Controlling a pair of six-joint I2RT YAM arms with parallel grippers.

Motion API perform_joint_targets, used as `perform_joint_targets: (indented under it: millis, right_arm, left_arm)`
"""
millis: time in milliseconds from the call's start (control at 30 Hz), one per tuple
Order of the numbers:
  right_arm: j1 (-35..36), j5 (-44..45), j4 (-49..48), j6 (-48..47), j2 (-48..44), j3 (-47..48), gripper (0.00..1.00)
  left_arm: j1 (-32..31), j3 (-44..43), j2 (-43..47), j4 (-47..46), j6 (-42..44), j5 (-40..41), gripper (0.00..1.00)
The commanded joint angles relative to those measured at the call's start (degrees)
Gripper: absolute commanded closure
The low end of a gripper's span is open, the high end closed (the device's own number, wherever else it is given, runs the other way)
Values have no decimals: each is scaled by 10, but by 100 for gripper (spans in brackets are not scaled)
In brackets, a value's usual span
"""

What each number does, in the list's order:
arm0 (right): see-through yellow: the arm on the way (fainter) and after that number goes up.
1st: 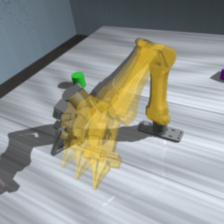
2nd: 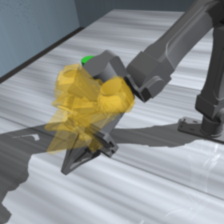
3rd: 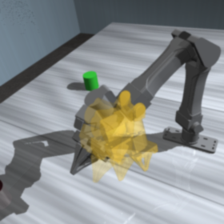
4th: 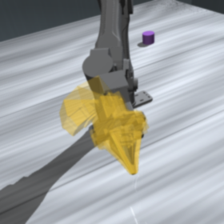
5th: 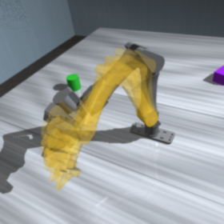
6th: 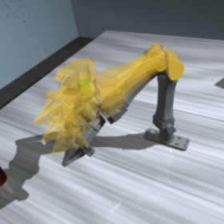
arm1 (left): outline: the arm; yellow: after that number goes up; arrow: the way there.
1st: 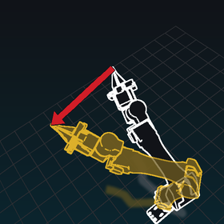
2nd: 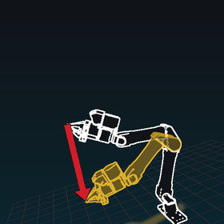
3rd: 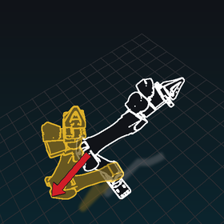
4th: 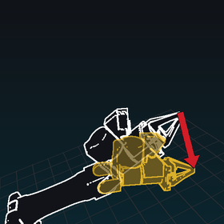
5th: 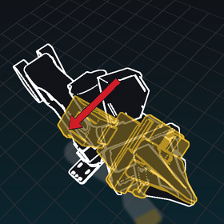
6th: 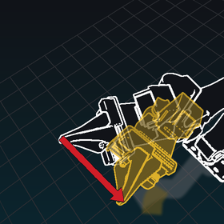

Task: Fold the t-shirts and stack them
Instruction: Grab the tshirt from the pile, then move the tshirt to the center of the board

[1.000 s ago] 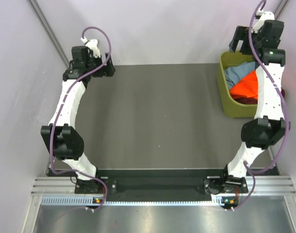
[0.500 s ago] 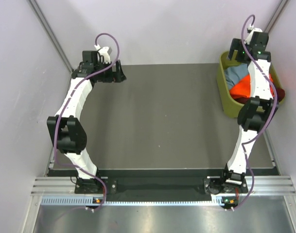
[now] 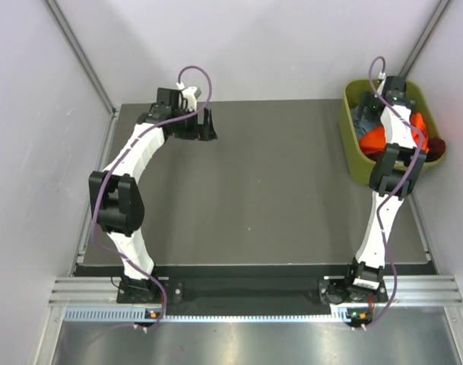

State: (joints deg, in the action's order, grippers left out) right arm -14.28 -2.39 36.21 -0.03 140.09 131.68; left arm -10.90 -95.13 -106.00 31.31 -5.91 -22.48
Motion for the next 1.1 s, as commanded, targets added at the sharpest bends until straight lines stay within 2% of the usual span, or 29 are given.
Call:
perform_joint_targets:
  millis: [0, 67, 100, 200, 300, 333, 433, 533, 567, 600, 667, 767, 833, 867, 900, 967, 1000, 1067]
  right_arm:
    - [3, 21, -13, -28, 6, 20, 29]
    - [5, 38, -14, -30, 4, 21, 57]
    - [6, 45, -16, -30, 0, 21, 76]
    - [7, 59, -17, -29, -27, 20, 90]
    - [7, 59, -18, -27, -70, 18, 96]
    - [7, 58, -18, -23, -95, 19, 99]
    - [7, 48, -18, -10, -154, 20, 100]
    - [7, 28, -20, -5, -221, 21, 100]
    - [7, 13, -25, -5, -238, 24, 100]
    - [7, 4, -25, -4, -254, 25, 99]
    - [9, -37, -26, -4, -301, 27, 95]
    - [25, -106, -20, 19, -357, 25, 93]
    - [59, -145, -3, 25, -392, 24, 94]
    - [75, -160, 15, 21, -404, 17, 94]
    - [107, -182, 19, 14, -418, 7, 94]
    - [138, -222, 33, 14, -450, -16, 96]
    - [192, -226, 40, 21, -457, -20, 99]
    - [235, -239, 44, 26, -482, -54, 99]
  left_arm:
    - [-3, -4, -3, -12, 7, 34, 1]
    - [-4, -7, -3, -13, 5, 30, 1]
    - [-4, -7, -2, -13, 4, 31, 1]
    - [-5, -3, 1, -13, 5, 42, 1]
    - [-5, 5, 3, -20, -22, 59, 1]
    - [-5, 6, 3, -21, -70, 101, 1]
    - [-5, 0, 9, -27, -128, 151, 1]
    - [-4, -29, -4, 11, -115, 133, 1]
    - [-1, -62, -15, 36, -88, 30, 1]
    - [-1, -75, -25, 90, -64, -19, 1]
    - [-2, -54, -26, 113, -59, -95, 1]
    - [0, 27, 23, 81, -77, -141, 1]
    - [7, 55, 66, 58, -87, -151, 1]
    - [23, 83, 82, 42, -87, -166, 1]
    - [35, 98, 97, 22, -89, -229, 2]
    - [79, 137, 138, -33, -138, -259, 1]
    - [94, 148, 149, -48, -156, -274, 1]
    - [134, 162, 174, -53, -182, -278, 1]
